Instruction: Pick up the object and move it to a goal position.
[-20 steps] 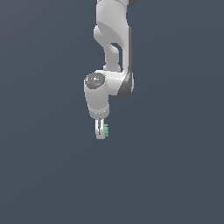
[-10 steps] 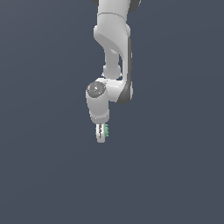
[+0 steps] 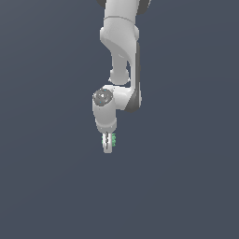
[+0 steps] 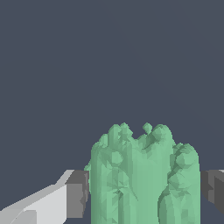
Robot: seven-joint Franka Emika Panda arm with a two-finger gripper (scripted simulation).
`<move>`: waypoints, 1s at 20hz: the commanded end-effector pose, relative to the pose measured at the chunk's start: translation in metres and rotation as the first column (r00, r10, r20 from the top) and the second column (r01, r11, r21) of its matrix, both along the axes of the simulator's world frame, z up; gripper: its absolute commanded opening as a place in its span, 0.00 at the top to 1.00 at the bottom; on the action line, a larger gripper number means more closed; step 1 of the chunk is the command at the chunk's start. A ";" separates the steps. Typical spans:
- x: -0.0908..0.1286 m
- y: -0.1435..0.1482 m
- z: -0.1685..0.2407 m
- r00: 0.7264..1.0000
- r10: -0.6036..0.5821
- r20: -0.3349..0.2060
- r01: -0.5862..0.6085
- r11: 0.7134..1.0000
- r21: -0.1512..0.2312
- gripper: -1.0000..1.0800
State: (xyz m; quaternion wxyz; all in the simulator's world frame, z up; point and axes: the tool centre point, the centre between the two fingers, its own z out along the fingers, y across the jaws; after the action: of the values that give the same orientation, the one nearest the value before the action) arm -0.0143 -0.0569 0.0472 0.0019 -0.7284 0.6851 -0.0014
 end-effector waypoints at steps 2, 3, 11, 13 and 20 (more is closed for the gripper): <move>-0.002 0.000 -0.004 1.000 0.000 -0.005 0.000 1.000 -0.001 1.00; -0.002 0.000 -0.004 1.000 0.000 -0.005 0.000 1.000 -0.001 1.00; -0.002 0.007 0.009 1.000 0.000 0.000 0.000 1.000 0.000 1.00; -0.003 0.013 0.016 1.000 0.000 0.000 0.000 1.000 0.000 1.00; -0.011 0.045 0.057 1.000 0.000 -0.001 0.000 1.000 0.001 1.00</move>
State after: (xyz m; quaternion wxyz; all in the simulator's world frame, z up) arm -0.0233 -0.0208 0.0932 0.0013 -0.7281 0.6855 -0.0006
